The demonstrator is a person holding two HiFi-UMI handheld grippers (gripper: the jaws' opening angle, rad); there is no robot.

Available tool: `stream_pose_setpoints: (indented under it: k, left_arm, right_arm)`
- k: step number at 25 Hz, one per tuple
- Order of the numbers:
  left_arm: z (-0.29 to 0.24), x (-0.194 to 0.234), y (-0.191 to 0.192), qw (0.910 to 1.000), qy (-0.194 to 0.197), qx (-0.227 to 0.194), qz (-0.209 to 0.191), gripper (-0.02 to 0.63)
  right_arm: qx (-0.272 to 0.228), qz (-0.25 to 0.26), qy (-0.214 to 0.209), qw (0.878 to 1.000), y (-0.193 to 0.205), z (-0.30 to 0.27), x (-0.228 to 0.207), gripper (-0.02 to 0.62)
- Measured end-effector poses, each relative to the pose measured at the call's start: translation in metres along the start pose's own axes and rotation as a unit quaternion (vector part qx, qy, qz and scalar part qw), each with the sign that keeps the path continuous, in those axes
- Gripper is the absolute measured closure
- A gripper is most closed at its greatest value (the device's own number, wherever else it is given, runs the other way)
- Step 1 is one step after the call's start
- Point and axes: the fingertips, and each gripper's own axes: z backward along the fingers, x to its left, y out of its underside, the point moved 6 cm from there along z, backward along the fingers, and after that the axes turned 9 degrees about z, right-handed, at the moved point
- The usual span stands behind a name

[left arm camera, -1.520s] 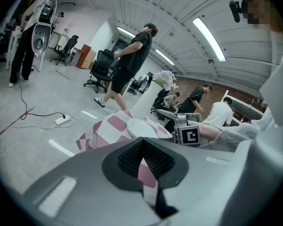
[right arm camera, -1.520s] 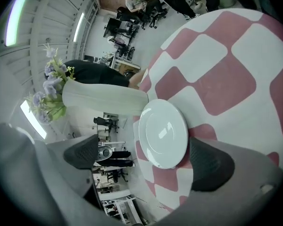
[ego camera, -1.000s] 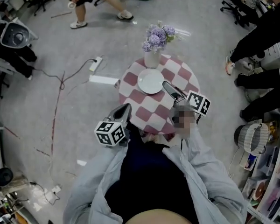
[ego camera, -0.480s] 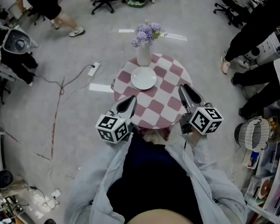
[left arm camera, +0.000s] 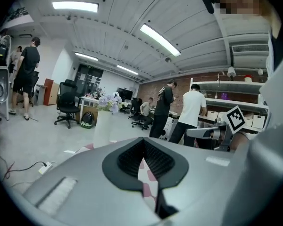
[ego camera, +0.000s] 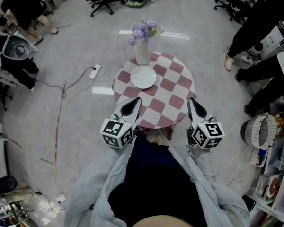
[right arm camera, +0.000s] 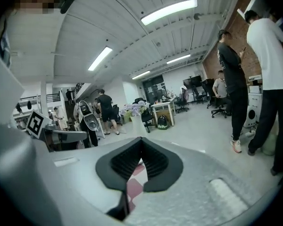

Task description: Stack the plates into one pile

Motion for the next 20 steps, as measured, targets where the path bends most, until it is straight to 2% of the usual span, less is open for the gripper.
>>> stream_pose_setpoints:
  k: [4, 11, 20]
  left_arm:
    - [-0.002, -0.003, 0.000, 0.9999, 0.011, -0.002, -0.012, 0.592]
    - [-0.002, -0.013, 0.000, 0.9992, 0.039, -0.001, -0.010, 0.592]
    - [-0.007, -0.015, -0.005, 0.9988, 0.047, 0.007, -0.010, 0.592]
  right_arm:
    - [0.004, 0.002, -0.022, 1.000, 0.008, -0.003, 0.009, 0.594]
    - [0.016, 0.010, -0.054, 0.998, 0.008, -0.007, 0.021, 0.595]
    - [0.019, -0.011, -0.056, 0.998, 0.006, -0.010, 0.018, 0.595]
